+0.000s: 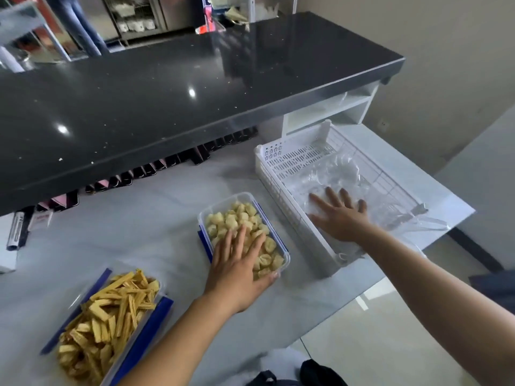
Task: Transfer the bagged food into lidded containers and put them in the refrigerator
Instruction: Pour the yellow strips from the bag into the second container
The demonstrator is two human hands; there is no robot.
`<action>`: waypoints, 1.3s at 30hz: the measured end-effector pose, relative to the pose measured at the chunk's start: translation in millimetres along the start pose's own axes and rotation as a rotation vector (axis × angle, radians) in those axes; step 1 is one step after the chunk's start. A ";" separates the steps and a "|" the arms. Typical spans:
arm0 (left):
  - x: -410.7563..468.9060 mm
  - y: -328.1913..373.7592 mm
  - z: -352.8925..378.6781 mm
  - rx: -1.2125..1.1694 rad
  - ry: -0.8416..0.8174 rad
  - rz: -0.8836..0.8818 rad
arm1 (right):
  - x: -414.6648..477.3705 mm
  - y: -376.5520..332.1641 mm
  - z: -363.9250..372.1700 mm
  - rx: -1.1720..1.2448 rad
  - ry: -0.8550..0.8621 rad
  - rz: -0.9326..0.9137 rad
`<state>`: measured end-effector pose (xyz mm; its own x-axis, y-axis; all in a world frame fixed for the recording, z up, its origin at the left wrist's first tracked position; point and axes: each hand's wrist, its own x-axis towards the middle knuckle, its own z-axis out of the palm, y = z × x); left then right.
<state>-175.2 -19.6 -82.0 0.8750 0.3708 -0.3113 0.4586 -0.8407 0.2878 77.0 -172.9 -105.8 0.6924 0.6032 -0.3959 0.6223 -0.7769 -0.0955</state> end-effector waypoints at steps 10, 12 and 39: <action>-19.4 -8.9 -12.0 -0.137 0.021 0.050 | -18.2 -34.4 -34.5 0.046 0.164 -0.014; -37.8 -21.6 -17.4 -0.215 0.068 -0.001 | -36.5 -65.8 -42.3 0.123 0.280 -0.132; -250.6 -173.5 12.2 -1.106 0.653 -0.788 | -170.2 -297.4 56.0 1.355 -0.504 -0.240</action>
<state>-475.9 28.5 -65.0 0.1326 0.9285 -0.3469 0.4527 0.2547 0.8545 -246.3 -54.6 -61.1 0.2487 0.8352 -0.4905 -0.3074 -0.4122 -0.8577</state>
